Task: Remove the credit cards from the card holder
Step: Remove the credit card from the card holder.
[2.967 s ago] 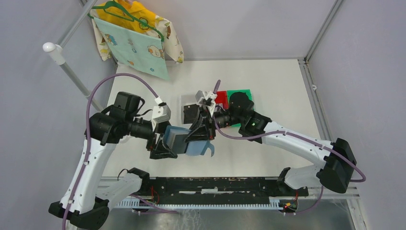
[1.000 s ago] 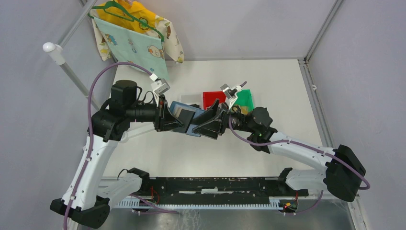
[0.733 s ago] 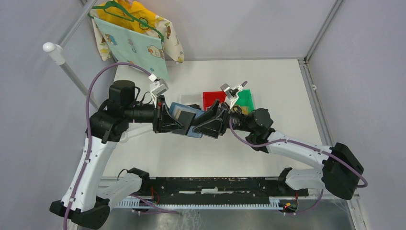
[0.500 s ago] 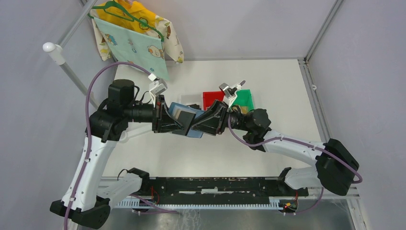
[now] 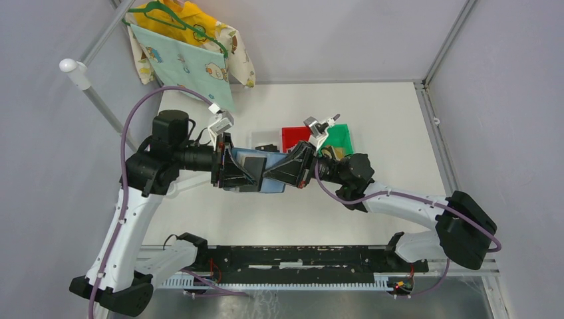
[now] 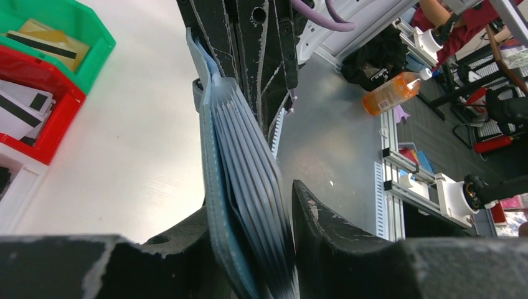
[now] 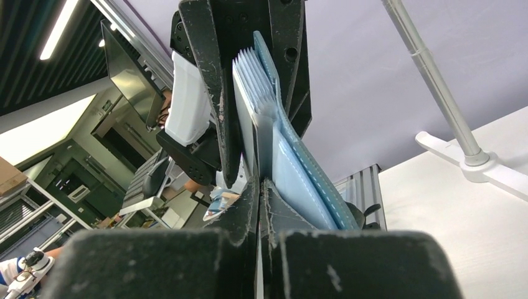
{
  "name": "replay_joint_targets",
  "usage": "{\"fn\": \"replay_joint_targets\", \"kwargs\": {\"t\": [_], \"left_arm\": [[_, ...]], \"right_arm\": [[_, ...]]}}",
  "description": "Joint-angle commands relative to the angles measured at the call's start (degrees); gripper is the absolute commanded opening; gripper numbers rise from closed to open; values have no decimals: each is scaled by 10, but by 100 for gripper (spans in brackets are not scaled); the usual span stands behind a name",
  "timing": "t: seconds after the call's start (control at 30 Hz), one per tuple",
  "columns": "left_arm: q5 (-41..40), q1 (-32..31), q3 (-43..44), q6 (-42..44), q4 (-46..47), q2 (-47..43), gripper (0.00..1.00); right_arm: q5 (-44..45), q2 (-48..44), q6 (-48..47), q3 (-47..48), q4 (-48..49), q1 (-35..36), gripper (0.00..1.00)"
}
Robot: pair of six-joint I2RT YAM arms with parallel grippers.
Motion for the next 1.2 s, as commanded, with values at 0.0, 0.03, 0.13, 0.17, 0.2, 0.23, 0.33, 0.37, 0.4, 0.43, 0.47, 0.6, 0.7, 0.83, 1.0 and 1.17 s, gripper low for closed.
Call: {"fn": "replay_joint_targets", "kwargs": {"t": [0.0, 0.03, 0.13, 0.17, 0.2, 0.23, 0.33, 0.37, 0.4, 0.43, 0.47, 0.6, 0.7, 0.83, 1.0, 1.17], "left_arm": [[69, -3, 5, 9, 11, -4, 40], [74, -3, 5, 9, 11, -4, 38], [96, -3, 9, 6, 8, -3, 35], [105, -3, 11, 7, 6, -3, 35], [111, -3, 13, 8, 4, -2, 35], [114, -3, 15, 8, 3, -3, 35], [115, -3, 20, 9, -3, -3, 36], [116, -3, 21, 9, -4, -3, 36], [118, -3, 21, 9, -5, -4, 35], [118, -3, 21, 9, -5, -3, 32], [116, -3, 21, 9, -5, -3, 29], [104, -3, 22, 8, -1, -3, 12], [82, -3, 23, -4, 9, -3, 2], [72, -3, 21, -10, 14, -1, 2], [56, -3, 22, -10, 16, 0, 2], [41, -3, 26, -5, 12, 0, 2]], "right_arm": [[15, -15, -10, -7, 44, 2, 0], [15, -17, -14, -9, 36, 2, 0], [19, -28, -26, -19, 25, 2, 0], [20, -31, -30, -22, 22, 2, 0], [20, -36, -33, -26, 15, 2, 0], [20, -39, -37, -29, 11, 1, 0], [25, -48, -43, -39, 5, 1, 0], [25, -51, -45, -40, 0, 1, 0], [27, -53, -49, -40, -4, 1, 0], [28, -54, -50, -40, -8, 1, 0], [29, -55, -52, -40, -11, 1, 0], [31, -54, -54, -32, -17, 1, 0], [31, -51, -57, -25, -20, 7, 25], [37, -39, -68, -5, -35, 17, 43], [35, -17, -58, 14, -24, 21, 36], [29, -15, -54, 15, -12, 21, 19]]}}
